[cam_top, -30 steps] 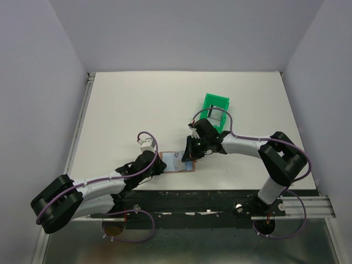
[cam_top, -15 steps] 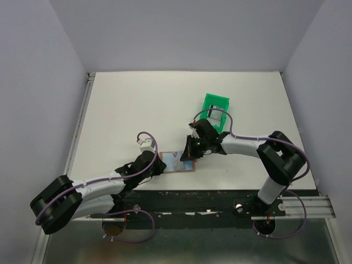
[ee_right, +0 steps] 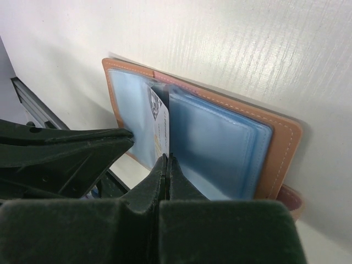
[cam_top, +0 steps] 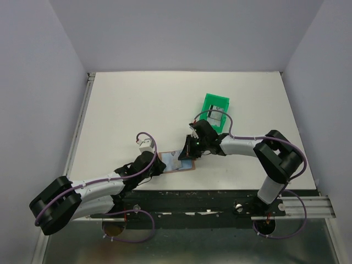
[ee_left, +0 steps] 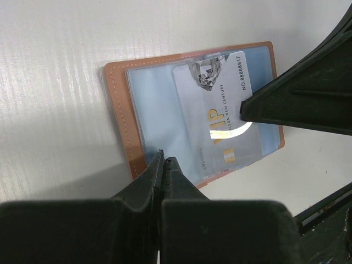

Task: Put the credit cards into the card holder
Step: Insert the credit card into the card holder.

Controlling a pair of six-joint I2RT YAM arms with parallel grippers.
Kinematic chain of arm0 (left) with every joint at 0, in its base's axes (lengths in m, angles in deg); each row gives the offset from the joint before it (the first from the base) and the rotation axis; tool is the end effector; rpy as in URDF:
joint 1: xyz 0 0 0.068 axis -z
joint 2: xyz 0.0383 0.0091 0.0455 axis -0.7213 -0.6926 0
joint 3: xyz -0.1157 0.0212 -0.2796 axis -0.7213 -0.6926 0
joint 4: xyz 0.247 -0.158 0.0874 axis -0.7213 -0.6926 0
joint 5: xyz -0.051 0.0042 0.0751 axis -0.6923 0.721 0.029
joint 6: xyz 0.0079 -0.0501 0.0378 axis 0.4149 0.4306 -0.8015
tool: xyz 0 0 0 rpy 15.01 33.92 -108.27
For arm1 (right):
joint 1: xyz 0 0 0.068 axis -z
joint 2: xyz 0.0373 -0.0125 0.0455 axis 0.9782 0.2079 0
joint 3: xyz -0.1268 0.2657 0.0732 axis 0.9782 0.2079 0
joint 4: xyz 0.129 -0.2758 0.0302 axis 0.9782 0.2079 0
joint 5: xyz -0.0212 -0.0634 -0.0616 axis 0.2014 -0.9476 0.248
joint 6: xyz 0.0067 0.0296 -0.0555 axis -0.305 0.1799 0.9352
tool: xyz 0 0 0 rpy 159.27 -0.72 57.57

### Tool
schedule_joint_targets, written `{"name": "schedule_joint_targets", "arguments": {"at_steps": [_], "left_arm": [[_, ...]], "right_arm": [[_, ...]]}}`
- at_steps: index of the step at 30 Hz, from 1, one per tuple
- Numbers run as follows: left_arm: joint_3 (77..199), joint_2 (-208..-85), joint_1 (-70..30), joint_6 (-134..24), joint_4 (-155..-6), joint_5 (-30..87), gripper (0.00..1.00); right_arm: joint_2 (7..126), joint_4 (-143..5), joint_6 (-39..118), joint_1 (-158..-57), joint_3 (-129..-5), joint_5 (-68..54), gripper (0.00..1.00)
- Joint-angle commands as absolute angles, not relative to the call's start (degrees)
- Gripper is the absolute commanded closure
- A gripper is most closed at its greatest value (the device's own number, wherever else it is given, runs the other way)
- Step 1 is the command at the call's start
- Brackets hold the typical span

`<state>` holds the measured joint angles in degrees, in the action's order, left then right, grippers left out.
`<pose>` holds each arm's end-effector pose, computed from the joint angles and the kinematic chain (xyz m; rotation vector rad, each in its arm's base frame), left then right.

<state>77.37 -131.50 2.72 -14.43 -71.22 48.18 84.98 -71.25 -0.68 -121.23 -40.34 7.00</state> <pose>0.1446 -0.1508 0.1173 -0.1727 2.3004 -0.7356 0.2630 0.2724 0.1283 -0.1044 2.7002 1.0857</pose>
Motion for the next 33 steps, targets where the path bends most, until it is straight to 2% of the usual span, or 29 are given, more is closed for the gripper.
{"name": "schedule_joint_targets", "arguments": {"at_steps": [1, 18, 20, 26, 29, 33], "left_arm": [[75.0, -132.2, 2.8, -14.8, -77.6, 47.0, 1.00], [74.8, -131.8, 2.8, -14.3, -77.5, 46.7, 1.00], [74.8, -131.8, 2.8, -14.3, -77.5, 46.6, 1.00], [74.6, -131.7, 2.8, -14.3, -77.5, 46.7, 1.00], [74.4, -131.5, 2.8, -14.2, -77.5, 46.7, 1.00], [74.2, -131.5, 2.8, -14.1, -77.5, 46.8, 1.00]], "right_arm": [[86.9, -74.2, -2.6, -121.6, -38.6, 7.2, 1.00], [88.2, -65.6, 0.4, -126.9, -45.0, 4.4, 0.99], [88.3, -64.2, 1.3, -127.1, -46.1, 4.0, 0.94], [85.8, -57.3, 4.2, -127.3, -47.4, -1.1, 0.65], [84.5, -54.4, 5.5, -127.2, -48.1, -3.1, 0.58], [83.7, -52.2, 6.7, -127.3, -49.0, -4.3, 0.55]]}}
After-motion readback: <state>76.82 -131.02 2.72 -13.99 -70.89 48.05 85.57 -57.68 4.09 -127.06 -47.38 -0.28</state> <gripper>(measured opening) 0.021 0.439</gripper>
